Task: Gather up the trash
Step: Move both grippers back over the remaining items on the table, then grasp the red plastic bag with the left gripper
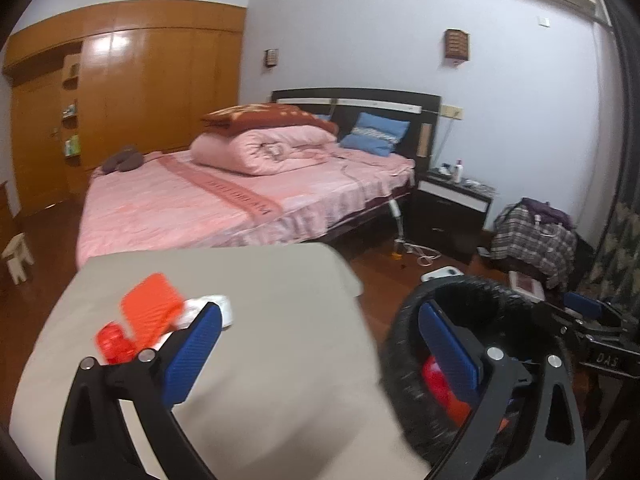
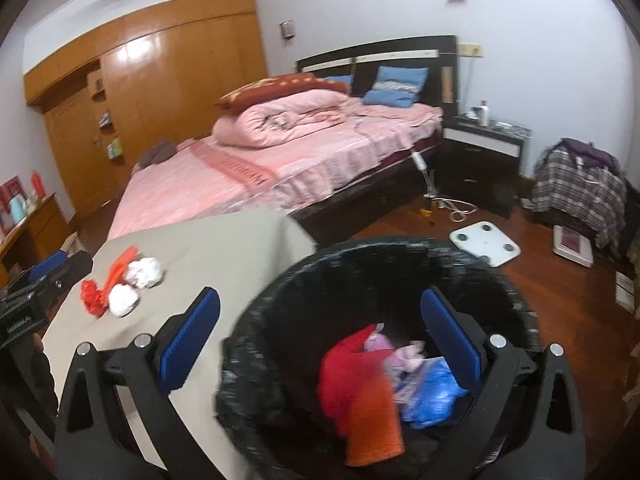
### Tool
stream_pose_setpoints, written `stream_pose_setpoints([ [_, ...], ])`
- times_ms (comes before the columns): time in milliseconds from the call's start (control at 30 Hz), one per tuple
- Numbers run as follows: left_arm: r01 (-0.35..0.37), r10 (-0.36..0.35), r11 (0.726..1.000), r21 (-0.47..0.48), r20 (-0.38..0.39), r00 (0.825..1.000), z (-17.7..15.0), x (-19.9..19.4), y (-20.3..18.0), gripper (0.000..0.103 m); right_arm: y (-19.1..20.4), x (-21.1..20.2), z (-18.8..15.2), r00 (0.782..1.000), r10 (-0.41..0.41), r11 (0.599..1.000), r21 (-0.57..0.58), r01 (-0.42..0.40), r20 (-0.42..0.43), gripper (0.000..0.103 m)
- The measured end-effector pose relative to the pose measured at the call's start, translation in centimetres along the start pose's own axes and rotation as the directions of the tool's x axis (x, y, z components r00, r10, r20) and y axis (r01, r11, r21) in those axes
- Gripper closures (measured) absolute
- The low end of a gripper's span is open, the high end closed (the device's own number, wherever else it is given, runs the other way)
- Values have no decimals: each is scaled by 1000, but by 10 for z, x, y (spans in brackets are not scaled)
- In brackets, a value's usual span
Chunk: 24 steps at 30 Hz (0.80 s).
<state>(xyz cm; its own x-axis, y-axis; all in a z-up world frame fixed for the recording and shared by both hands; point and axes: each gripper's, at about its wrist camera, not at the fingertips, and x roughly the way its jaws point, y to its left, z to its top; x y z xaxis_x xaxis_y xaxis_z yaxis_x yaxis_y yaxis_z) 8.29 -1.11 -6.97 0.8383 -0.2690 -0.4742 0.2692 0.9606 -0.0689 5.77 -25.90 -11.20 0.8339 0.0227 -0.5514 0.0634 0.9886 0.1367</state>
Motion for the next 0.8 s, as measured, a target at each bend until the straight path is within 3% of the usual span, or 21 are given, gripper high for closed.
stream_pose_setpoints([
  [300,-145,144,988,-55,-24,989,-24,-11,67,6,68,34,2,995,91,993,-75,-94,-37,5],
  [533,-263,261,961,-82,-28,965,-34,-9,124,6,113,65,4,990,133,985,-108,-138,-52,5],
  [800,-335,328,935,-118,-73,942,-46,12,174,10,145,99,0,987,140,980,-134,-150,-78,5],
])
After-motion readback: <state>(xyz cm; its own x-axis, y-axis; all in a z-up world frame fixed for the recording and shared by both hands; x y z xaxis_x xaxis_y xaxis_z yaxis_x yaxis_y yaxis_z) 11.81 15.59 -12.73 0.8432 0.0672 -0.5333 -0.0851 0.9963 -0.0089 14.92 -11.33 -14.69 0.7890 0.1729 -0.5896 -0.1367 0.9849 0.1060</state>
